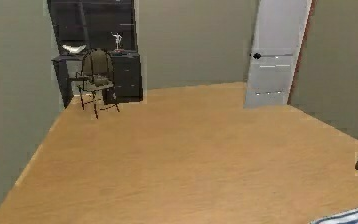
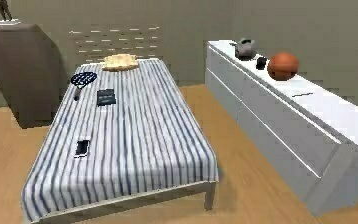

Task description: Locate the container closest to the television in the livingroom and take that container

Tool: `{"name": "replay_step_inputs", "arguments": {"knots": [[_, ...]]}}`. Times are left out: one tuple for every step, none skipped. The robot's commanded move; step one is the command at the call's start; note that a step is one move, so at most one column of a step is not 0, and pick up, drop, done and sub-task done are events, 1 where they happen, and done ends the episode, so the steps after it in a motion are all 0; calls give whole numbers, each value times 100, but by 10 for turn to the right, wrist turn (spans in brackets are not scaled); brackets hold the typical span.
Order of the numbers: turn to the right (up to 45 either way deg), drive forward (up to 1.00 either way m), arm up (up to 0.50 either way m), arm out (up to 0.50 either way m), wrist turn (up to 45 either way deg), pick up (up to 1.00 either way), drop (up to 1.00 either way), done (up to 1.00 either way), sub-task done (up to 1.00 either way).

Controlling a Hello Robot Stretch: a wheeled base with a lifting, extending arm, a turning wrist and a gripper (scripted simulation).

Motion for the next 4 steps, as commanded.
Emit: {"name": "replay_step_inputs", "arguments": {"knots": [[0,90,0,0,0,0,0,0,0],[120,0,0,0,0,0,0,0,0],[0,100,0,0,0,0,0,0,0],[0,100,0,0,0,0,0,0,0]]}}
